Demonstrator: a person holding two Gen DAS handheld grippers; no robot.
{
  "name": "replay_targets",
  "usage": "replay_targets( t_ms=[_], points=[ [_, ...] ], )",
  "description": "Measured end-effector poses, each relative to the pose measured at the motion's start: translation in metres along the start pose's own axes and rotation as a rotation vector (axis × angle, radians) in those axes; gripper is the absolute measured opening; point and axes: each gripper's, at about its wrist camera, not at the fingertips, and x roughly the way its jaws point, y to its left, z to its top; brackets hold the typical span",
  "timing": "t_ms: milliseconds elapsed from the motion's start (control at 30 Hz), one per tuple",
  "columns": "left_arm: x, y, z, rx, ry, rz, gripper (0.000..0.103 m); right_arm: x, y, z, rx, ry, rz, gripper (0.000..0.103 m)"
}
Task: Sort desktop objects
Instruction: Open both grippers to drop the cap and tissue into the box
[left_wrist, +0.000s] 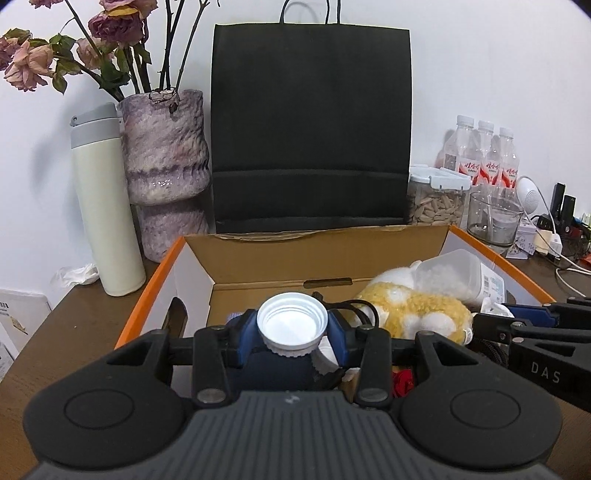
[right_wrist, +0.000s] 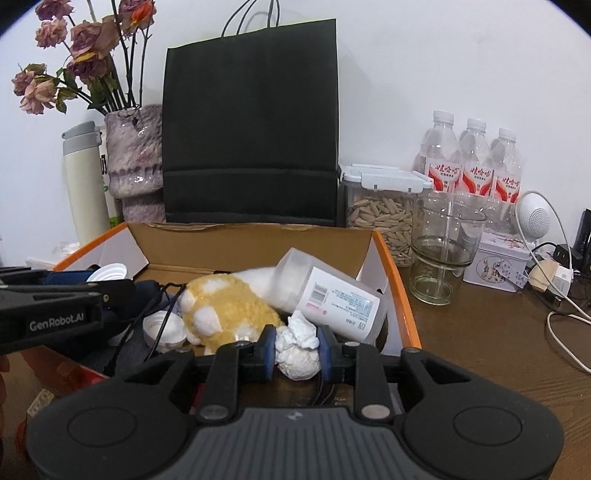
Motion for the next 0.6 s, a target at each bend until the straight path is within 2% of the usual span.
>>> replay_targets(
  t_ms=[67,167,233,267,333,433,467,600],
  points=[
    [-0.001,0.001,0.001,-0.007,-0.007,0.005,0.057,0.000,0.000,0.000,0.001,-0.002,-0.001,0.026],
    [-0.004,0.003,0.001,-0.017,-0.021,0.020,0.074,-0.003,0.000,-0.001,0.003,-0.012,0.004,0.035],
    [-0.007,0.003,0.002,-0.016,-0.032,0.028,0.080,-0.006,0.000,0.000,0.001,-0.022,0.002,0.054],
    [-0.008,0.003,0.002,-0.016,-0.036,0.031,0.088,-0.007,0.001,0.000,-0.002,-0.029,0.002,0.057],
    [-0.010,0.002,0.002,-0.017,-0.047,0.045,0.095,-0.010,0.002,0.000,-0.003,-0.041,0.015,0.067],
    [-0.013,0.001,0.003,-0.014,-0.061,0.042,0.101,-0.014,0.006,0.000,-0.013,-0.055,0.021,0.081],
    [-0.014,0.001,0.003,-0.015,-0.070,0.044,0.103,-0.015,0.007,0.000,-0.017,-0.059,0.019,0.082],
    [-0.021,0.002,0.005,-0.025,-0.098,0.049,0.103,-0.020,0.009,0.001,-0.016,-0.078,0.031,0.095]
  ],
)
